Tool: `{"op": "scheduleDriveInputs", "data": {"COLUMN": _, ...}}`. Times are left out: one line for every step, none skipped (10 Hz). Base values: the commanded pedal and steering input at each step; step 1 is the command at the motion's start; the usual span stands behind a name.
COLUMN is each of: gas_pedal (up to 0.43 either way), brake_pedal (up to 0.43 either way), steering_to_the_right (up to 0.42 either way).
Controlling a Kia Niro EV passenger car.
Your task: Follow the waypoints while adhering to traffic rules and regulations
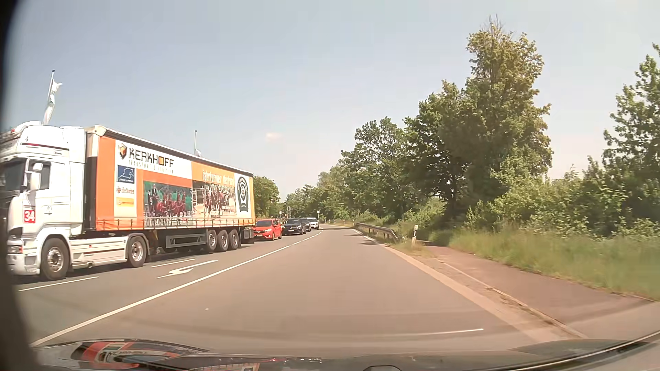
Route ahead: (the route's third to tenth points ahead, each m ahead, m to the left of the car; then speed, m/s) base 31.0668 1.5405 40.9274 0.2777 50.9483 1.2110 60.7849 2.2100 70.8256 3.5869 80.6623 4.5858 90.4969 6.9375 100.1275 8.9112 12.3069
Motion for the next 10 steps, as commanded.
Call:
{"op": "scheduleDriveInputs", "data": {"gas_pedal": 0.358, "brake_pedal": 0.0, "steering_to_the_right": -0.017}}
{"op": "scheduleDriveInputs", "data": {"gas_pedal": 0.358, "brake_pedal": 0.0, "steering_to_the_right": -0.017}}
{"op": "scheduleDriveInputs", "data": {"gas_pedal": 0.358, "brake_pedal": 0.0, "steering_to_the_right": -0.015}}
{"op": "scheduleDriveInputs", "data": {"gas_pedal": 0.35, "brake_pedal": 0.0, "steering_to_the_right": -0.014}}
{"op": "scheduleDriveInputs", "data": {"gas_pedal": 0.331, "brake_pedal": 0.0, "steering_to_the_right": -0.013}}
{"op": "scheduleDriveInputs", "data": {"gas_pedal": 0.319, "brake_pedal": 0.0, "steering_to_the_right": -0.013}}
{"op": "scheduleDriveInputs", "data": {"gas_pedal": 0.287, "brake_pedal": 0.0, "steering_to_the_right": -0.012}}
{"op": "scheduleDriveInputs", "data": {"gas_pedal": 0.248, "brake_pedal": 0.0, "steering_to_the_right": -0.008}}
{"op": "scheduleDriveInputs", "data": {"gas_pedal": 0.228, "brake_pedal": 0.0, "steering_to_the_right": -0.006}}
{"op": "scheduleDriveInputs", "data": {"gas_pedal": 0.228, "brake_pedal": 0.0, "steering_to_the_right": -0.005}}
